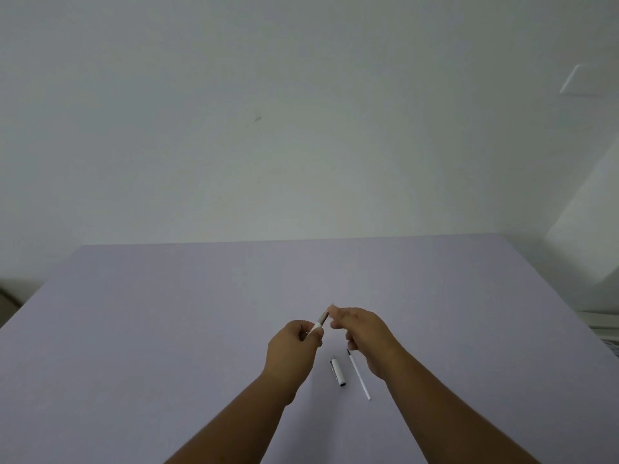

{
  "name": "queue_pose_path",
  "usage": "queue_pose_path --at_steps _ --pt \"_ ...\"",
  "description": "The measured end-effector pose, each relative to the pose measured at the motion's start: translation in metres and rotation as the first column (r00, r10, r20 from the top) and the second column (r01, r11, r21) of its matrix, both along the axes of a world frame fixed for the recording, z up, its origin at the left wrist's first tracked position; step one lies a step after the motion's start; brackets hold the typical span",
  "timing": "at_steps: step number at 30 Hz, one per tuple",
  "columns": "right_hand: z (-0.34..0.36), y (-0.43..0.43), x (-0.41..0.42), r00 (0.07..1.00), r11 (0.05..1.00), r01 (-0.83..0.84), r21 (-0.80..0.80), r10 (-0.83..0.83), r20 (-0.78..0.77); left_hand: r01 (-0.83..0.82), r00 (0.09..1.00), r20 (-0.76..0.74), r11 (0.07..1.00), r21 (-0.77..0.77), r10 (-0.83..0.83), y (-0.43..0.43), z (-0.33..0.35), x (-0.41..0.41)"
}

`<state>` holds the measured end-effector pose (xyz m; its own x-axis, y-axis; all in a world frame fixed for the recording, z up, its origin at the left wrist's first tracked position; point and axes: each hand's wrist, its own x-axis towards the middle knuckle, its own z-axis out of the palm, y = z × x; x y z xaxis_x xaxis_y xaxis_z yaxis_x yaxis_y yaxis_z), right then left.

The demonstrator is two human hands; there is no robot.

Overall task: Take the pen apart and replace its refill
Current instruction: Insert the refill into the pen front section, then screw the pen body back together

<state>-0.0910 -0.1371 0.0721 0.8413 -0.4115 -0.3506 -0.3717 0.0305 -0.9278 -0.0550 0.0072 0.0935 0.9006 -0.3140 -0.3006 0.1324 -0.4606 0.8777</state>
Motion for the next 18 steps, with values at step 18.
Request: queue_pose_path --at_steps 18 --pt "-0.111 0.019 0.008 0.919 0.711 -0.285 -0.643 0.013 -0.393 -0.186 0.907 -0.412 0.959 -0.215 0.084 0.031 -0.031 0.018"
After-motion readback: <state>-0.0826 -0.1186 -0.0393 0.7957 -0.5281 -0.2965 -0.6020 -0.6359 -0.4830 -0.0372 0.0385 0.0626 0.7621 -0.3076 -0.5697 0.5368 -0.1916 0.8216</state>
